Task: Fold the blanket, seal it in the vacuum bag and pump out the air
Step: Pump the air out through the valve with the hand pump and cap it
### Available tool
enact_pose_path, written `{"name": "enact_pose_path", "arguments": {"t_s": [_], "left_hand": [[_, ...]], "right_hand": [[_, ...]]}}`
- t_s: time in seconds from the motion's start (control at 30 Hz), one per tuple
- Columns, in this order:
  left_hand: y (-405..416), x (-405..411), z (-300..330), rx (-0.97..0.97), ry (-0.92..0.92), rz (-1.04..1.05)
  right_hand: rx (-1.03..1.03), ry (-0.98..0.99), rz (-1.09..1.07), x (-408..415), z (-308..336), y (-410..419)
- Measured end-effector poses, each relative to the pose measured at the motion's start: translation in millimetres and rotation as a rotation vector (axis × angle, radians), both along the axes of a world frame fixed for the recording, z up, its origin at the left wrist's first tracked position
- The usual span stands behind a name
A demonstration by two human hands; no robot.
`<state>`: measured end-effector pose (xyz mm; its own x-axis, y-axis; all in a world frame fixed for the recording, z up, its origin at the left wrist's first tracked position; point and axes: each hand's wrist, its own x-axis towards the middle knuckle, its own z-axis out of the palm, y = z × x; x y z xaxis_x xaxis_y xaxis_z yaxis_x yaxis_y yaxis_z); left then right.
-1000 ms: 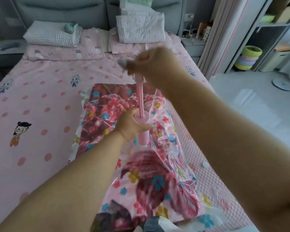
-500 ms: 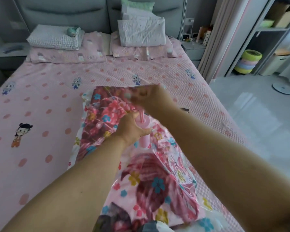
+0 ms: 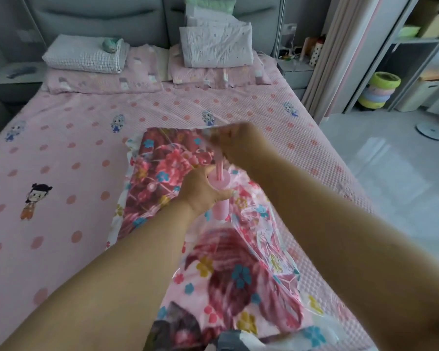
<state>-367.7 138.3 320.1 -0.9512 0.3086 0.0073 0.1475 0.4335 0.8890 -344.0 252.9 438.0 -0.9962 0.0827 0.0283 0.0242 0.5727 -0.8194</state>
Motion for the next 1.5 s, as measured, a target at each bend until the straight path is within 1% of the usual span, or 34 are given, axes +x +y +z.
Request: {"name": "enact_pose_path", "arguments": {"t_s": [0.07,0.1,0.13,0.17,0.23,0.27,0.3,0.4,0.43,0.47,0.53,0.57,0.6,0.67,0.7,0.73,0.77,0.8,0.83,0.87,0.93,0.97,1.0,1.03,1.13,1.17,1.2,1.23,1.3,1.37,1.4,1.43,1.47,1.5], "left_hand": [[1,-2,0,0.019,-0.035,0.006],[1,-2,0,0.021,-0.04,0.001],[2,-2,0,0.016,-0.038,-0.004],[2,-1,0,0.009,-0.025,-0.011],[2,0,0,-0.011,0.015,-0.018],[2,1,1,-0.021,0.025,-0.014],[1,0,1,-0.028,0.026,-0.008],[-1,-4,1,0.011,-0.013,-0.005],[-1,-4,1,0.018,-0.023,-0.008],[0,-4,1,0.016,-0.028,-0.012],[0,-4,0,-0.004,-0.017,-0.018],[0,-3,-1,-0.01,-0.005,-0.022],[0,-2,-2,-0.013,0.002,-0.02],[-1,-1,-1,-0.025,0.007,-0.008],[-1,-2,0,-0.023,0.003,-0.007],[-2,-3,1,-0.013,-0.007,-0.008],[-2,-5,2,-0.007,-0.014,-0.006],[-1,-5,3,-0.007,-0.016,-0.007],[-1,-5,3,-0.008,-0.015,-0.01],[0,-5,3,-0.009,-0.011,-0.014],[1,-4,0,-0.006,-0.002,-0.019],[1,-3,-1,-0.006,0.003,-0.017],[1,-2,0,-0.01,0.015,-0.013],[1,-3,1,-0.012,0.028,-0.009],[0,-7,4,0.013,-0.01,-0.009],[1,-7,4,0.019,-0.018,-0.011],[1,-7,3,0.019,-0.02,-0.013],[0,-5,3,0.013,-0.015,-0.018],[0,-3,1,-0.005,0.001,-0.028],[0,-1,2,0.006,-0.014,-0.024],[0,-3,2,0.017,-0.017,-0.018],[0,-5,3,0.024,-0.023,-0.013],[0,-6,4,0.024,-0.031,-0.009],[0,-7,5,0.019,-0.036,-0.008]], "right_hand": [[-0.098,0.242,0.02,-11,33,2],[-0.133,0.3,0.027,-12,39,3],[-0.101,0.271,0.029,-10,35,3],[-0.043,0.168,0.023,-5,21,4],[0.126,-0.137,0.047,11,-9,1],[0.158,-0.2,0.058,11,-17,1],[0.175,-0.183,0.06,7,-14,1],[0.033,0.152,0.005,-13,38,2],[-0.003,0.248,0.039,-18,51,4],[0.08,0.28,0.09,-19,54,5],[0.387,0.183,0.153,-10,24,5],[0.507,0.078,0.172,0,3,5],[0.583,0.054,0.21,6,-13,6],[0.537,0.094,0.181,5,-13,5],[0.43,0.085,0.147,1,3,1],[0.353,0.143,0.125,-7,22,0],[0.201,0.195,0.12,-12,40,0],[0.067,0.25,0.108,-18,52,2],[0.002,0.266,0.076,-20,50,6],[0.03,0.185,0.049,-15,39,6],[0.173,-0.063,0.082,5,-1,1],[0.16,-0.152,0.105,12,-13,-1],[0.132,-0.17,0.104,11,-16,-1],[0.103,-0.115,0.084,3,-9,0],[-0.02,0.225,0.051,-18,45,5],[-0.036,0.291,0.057,-20,53,5],[0.018,0.292,0.058,-20,47,5],[0.065,0.215,0.064,-14,32,6],[0.211,-0.057,0.113,5,-7,3],[0.379,-0.098,0.203,6,-21,4],[0.449,-0.046,0.178,-1,-10,2],[0.44,0.027,0.134,-7,11,0],[0.325,0.116,0.115,-14,32,1],[0.138,0.203,0.105,-19,49,3]]}}
